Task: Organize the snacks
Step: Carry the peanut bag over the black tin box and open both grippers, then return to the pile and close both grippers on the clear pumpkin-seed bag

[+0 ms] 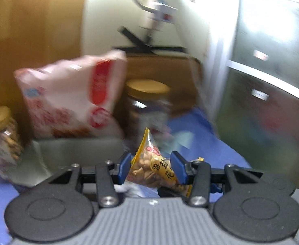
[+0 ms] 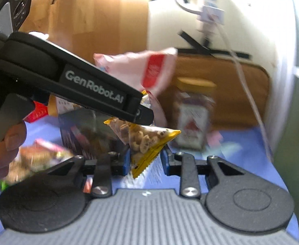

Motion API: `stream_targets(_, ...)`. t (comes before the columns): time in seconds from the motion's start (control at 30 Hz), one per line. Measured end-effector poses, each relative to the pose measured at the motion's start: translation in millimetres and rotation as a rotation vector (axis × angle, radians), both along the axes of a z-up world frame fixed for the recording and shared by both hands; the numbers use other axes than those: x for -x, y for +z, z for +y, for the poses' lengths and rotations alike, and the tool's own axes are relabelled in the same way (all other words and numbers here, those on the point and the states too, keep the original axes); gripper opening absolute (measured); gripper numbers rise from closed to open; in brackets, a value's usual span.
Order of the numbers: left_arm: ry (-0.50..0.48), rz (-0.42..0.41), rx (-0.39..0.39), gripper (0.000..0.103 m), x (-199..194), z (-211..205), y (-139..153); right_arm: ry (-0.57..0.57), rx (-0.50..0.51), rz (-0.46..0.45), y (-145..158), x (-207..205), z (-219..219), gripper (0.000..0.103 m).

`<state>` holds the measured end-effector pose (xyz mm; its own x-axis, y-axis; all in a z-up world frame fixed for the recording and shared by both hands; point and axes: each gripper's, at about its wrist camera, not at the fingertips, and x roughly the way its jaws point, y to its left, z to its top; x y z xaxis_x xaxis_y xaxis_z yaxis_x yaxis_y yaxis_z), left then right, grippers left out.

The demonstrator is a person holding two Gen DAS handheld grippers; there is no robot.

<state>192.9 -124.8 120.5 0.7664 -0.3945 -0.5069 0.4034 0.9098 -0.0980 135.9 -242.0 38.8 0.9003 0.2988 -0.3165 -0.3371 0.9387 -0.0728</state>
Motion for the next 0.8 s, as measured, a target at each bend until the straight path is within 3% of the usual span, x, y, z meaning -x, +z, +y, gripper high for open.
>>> stream_targets(0.23,0.145,0.057,-0.019,0.043,-60.0,45.5,-11.3,0.109,0.051,0.049,-3.9,-65.0,50.1,0.033)
stream_targets(0.4,0.195,0.117,-0.014,0.043,-80.8,63.6,-31.0,0.124,0.082,0.072,-18.8,-78.1,67.5,0.035)
stream_targets(0.53,0.240,0.128,-0.041,0.048,-84.3,65.9,-41.6,0.075,0.102,0.052,-24.6,-73.7,72.7,0.046)
stream_targets(0.8,0.317,0.099,-0.117,0.058,-52.7,69.9,-33.8,0.013,0.012,0.007,-8.4,-20.2,52.5,0.050)
